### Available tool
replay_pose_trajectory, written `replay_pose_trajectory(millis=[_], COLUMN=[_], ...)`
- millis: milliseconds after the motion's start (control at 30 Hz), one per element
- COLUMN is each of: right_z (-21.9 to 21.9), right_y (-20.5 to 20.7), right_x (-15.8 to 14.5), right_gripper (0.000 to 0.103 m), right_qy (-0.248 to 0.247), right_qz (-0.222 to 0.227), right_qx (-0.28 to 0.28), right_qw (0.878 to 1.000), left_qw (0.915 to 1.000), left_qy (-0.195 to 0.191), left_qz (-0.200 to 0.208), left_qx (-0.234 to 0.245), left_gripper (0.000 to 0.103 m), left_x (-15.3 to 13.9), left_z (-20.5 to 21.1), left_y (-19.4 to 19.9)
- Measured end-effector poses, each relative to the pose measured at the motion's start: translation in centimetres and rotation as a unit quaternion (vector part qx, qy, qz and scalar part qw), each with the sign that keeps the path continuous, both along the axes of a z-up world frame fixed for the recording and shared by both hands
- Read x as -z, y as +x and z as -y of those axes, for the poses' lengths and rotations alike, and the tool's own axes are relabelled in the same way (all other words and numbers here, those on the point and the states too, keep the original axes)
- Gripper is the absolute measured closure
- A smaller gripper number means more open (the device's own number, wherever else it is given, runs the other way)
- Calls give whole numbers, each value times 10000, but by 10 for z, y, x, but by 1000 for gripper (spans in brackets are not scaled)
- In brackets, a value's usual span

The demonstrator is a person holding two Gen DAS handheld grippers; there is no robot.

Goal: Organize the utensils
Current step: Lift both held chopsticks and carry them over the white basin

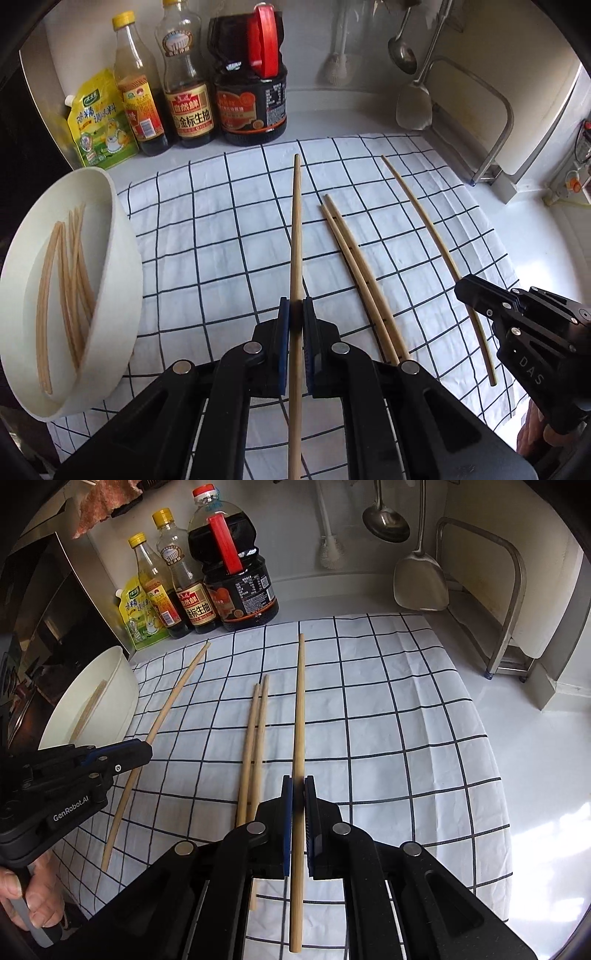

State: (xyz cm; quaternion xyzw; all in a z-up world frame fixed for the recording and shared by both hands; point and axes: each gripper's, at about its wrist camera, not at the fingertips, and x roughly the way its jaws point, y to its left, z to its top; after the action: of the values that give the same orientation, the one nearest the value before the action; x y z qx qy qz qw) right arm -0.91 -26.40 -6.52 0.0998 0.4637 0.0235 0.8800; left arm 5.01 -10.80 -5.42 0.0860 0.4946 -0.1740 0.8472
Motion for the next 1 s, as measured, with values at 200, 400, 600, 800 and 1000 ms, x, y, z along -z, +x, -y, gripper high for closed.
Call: replay_pose_trajectory(millis=[200,400,600,800,1000], right_z=[-30,-73,-125,-186,-242], right_y=[3,15,38,63,85], right_x=[-29,-52,-62,-65,-60], right_gripper=[97,97,97,97,97], right_qy=[36,22,8,103,280], right_qz=[312,585,673,708,621], right_qx=[-35,-242,-544,-986,-1413], right_qw=[9995,9980,9962,9926,9876], left_qw=[9995,9982,9968,9935,9893], left_qy=[-130,-284,-375,-420,-379], left_qz=[263,526,625,670,699], left_qx=[150,23,-330,-818,-1225], left_gripper=[96,96,96,96,96], left_x=[-33,-63,-74,-73,-71], left_z=[-26,-70,-129,-191,-249], left_y=[1,8,19,33,40])
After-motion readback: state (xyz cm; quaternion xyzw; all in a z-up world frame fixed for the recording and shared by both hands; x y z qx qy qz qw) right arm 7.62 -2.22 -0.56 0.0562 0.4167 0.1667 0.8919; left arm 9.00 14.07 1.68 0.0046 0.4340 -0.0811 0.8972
